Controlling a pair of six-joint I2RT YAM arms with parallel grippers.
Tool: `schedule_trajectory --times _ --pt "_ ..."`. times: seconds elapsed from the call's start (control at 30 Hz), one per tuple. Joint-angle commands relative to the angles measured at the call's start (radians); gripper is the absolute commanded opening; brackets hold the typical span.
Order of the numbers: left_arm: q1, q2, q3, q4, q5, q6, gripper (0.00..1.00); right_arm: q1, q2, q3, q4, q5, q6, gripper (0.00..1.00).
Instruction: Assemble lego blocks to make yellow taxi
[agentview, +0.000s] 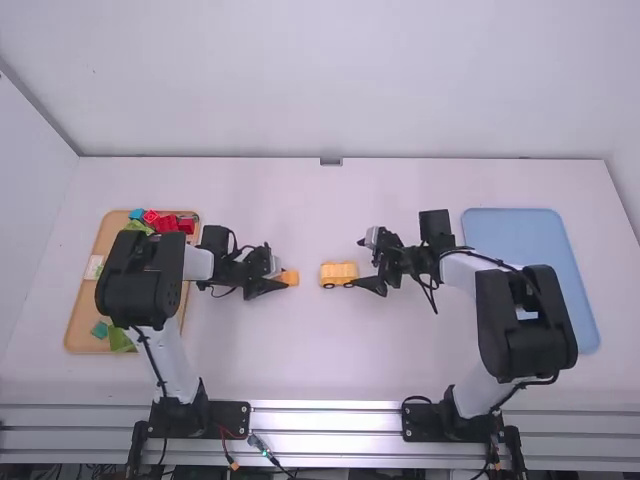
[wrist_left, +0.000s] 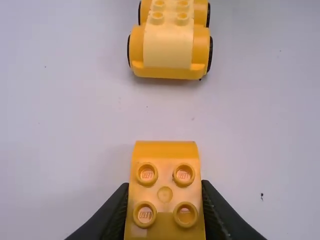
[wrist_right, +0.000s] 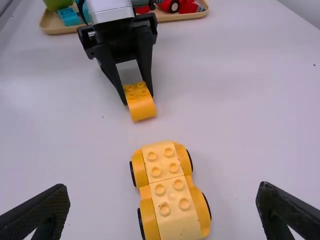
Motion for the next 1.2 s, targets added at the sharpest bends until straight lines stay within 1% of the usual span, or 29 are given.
schedule_trajectory --times 0.0,0.03,0.07,0.2,0.23,0.27,0.3,0.37,0.43,0.47,0.6,0.7,0.83,0.87,0.97,1.17 --pt "-0.001 0.015 0.021 -0.005 0.076 -0.003 0.22 0.005 0.018 -0.008 0.000 -0.004 -0.002 0.99" --pt "-0.001 0.015 0.023 -0.004 0.078 -0.003 0.21 0.007 0.021 -0.008 0.001 -0.002 -0.002 0.99" --pt "-0.003 0.015 0.032 -0.005 0.085 -0.005 0.17 0.017 0.034 -0.009 0.015 0.002 -0.002 0.99" --pt "-0.003 0.015 0.056 -0.003 0.110 -0.031 0.17 0.039 0.095 -0.009 0.085 0.021 -0.001 0.99" --pt "-0.004 0.015 0.065 -0.004 0.112 -0.053 0.15 0.044 0.119 -0.008 0.116 0.019 0.007 0.99" --pt "-0.009 0.015 0.076 -0.005 0.124 -0.080 0.17 0.051 0.148 -0.008 0.155 0.013 0.014 0.99" --pt "-0.011 0.015 0.079 -0.005 0.125 -0.087 0.17 0.054 0.157 -0.008 0.163 0.013 0.014 0.99" --pt "-0.031 0.015 0.095 -0.003 0.121 -0.129 0.12 0.063 0.208 -0.008 0.222 0.013 0.013 0.99" --pt "-0.042 0.015 0.105 -0.005 0.122 -0.136 0.09 0.067 0.228 -0.008 0.245 0.013 0.012 0.97" --pt "-0.060 0.015 0.118 -0.004 0.120 -0.144 0.07 0.070 0.257 -0.008 0.282 0.013 0.009 0.99" --pt "-0.109 0.012 0.153 -0.004 0.062 -0.197 0.02 0.070 0.322 -0.007 0.368 0.013 0.010 0.99" --pt "-0.137 0.010 0.171 -0.006 0.041 -0.261 0.02 0.056 0.361 -0.007 0.419 -0.003 0.018 0.99" --pt "-0.168 0.001 0.174 -0.008 0.042 -0.264 0.02 0.027 0.408 -0.007 0.476 -0.051 0.013 1.00" --pt "-0.173 -0.004 0.173 -0.008 0.043 -0.265 0.02 0.019 0.421 -0.005 0.492 -0.064 0.013 0.98" --pt "-0.184 -0.018 0.173 -0.027 0.042 -0.265 0.02 0.006 0.456 0.021 0.488 -0.103 0.000 0.96" --pt "-0.188 -0.041 0.173 -0.059 0.041 -0.265 0.02 0.007 0.512 0.077 0.486 -0.152 -0.002 0.93"
